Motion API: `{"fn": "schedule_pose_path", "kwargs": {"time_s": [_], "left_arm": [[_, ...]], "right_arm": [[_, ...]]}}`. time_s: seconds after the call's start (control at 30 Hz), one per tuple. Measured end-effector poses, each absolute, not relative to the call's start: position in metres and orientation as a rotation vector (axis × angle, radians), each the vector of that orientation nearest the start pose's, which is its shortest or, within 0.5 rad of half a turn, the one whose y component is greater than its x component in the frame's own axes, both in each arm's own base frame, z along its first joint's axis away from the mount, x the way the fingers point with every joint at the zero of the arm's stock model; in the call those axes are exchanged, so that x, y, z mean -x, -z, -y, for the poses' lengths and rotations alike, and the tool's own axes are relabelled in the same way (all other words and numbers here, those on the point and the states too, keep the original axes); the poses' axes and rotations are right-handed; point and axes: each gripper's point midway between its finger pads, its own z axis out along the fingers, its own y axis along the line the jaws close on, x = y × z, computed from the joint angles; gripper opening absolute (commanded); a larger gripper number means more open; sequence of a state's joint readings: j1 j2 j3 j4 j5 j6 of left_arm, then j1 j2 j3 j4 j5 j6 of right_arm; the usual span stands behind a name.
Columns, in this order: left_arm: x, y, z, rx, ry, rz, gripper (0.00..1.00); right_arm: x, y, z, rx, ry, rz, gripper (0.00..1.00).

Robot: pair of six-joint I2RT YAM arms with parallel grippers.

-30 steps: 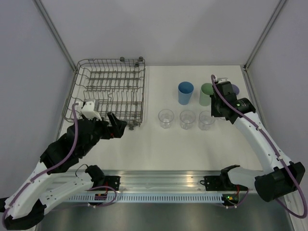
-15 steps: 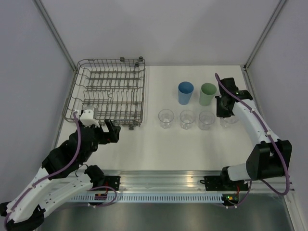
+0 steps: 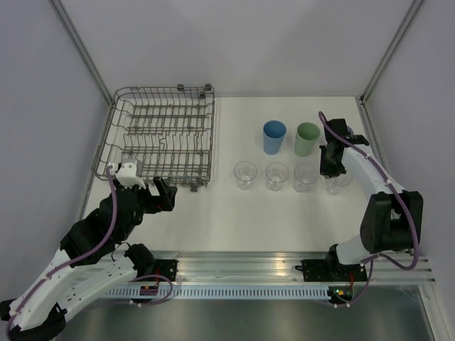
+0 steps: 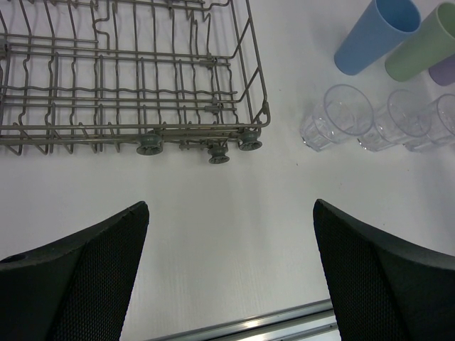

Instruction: Unload the cups from the dish rack

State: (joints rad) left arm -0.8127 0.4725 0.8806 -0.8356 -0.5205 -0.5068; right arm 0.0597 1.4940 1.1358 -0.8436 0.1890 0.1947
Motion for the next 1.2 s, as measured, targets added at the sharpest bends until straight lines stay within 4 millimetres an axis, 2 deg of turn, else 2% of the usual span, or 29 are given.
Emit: {"fn": "schedule_pose_path", "kwargs": {"time_s": [0.33,0.63,1.03,1.2], "left_arm": [[-0.178,-0.254,0.086,0.034,0.352,-1.954,1.0],[-0.178,-0.254,0.086,0.036,0.352,-1.952,1.0],[-0.178,-0.255,0.085,0.038,0.352,-1.949,1.0],[-0.178,-0.255,0.084,0.041,0.349,-1.947,1.0]], "right_arm": [[-0.313,-0.082,0.011,-0.261,0.183,-2.761,0.06],[-0.315,-0.077,0.008,-0.247,0.161,-2.771,0.15],[-0.314,-0.078,0.008,-0.246,0.16,-2.77,0.12],[-0.305,-0.077,0.009,-0.247,0.16,-2.774,0.11]]}}
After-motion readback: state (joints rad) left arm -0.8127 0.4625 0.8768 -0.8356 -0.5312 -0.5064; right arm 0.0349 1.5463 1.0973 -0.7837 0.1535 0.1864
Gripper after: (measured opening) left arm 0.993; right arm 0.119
